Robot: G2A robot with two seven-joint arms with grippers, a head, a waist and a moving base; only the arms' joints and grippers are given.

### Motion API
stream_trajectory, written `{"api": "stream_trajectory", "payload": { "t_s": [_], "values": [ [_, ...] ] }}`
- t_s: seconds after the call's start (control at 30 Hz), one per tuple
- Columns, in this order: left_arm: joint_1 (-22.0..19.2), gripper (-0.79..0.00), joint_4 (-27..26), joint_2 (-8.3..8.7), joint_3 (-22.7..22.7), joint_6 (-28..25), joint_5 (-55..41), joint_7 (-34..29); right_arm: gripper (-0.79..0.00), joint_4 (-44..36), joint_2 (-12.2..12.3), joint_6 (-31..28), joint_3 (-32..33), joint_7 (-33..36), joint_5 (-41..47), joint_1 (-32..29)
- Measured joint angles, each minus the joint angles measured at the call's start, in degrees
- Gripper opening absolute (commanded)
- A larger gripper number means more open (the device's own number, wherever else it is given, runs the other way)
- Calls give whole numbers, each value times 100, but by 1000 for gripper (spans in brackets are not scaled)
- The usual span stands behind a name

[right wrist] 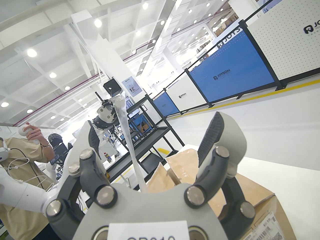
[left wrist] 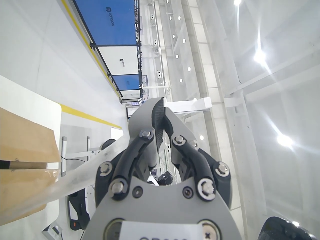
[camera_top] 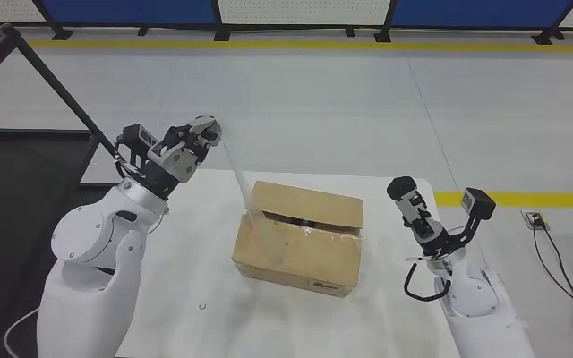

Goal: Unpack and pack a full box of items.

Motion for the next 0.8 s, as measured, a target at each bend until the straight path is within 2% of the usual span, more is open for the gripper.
{"api": "stream_trajectory", "payload": {
  "t_s": [0.1, 0.17, 0.33, 0.4, 0.63, 0.7, 0.8],
  "values": [
    [20, -785, -22, -1, 10, -17, -1, 3, 0, -102, -1, 32, -106, 124, 95, -79],
    [49, -785, -127, -9, 47, -79, -62, 18, 0, -147, 15, 45, -250, 498, 360, -120],
    [-160, -785, -319, -45, 213, -287, -210, 65, 0, -124, 115, 187, -639, 2185, 1407, 10],
    [-260, -785, -356, -59, 278, -410, -255, 43, 0, -96, 141, 230, -595, 2582, 1597, 53],
    [-659, -785, -360, -123, 586, -672, -458, 16, 0, -104, 135, 243, -593, 2471, 1592, 39],
    [-738, -785, -385, -137, 690, -707, -444, -15, 0, -157, 120, 367, -697, 2399, 1661, -4],
    [-843, -785, -466, -158, 826, -771, -469, -106, 0, -108, 94, 582, -1025, 2664, 1929, 63]
  ]
}}
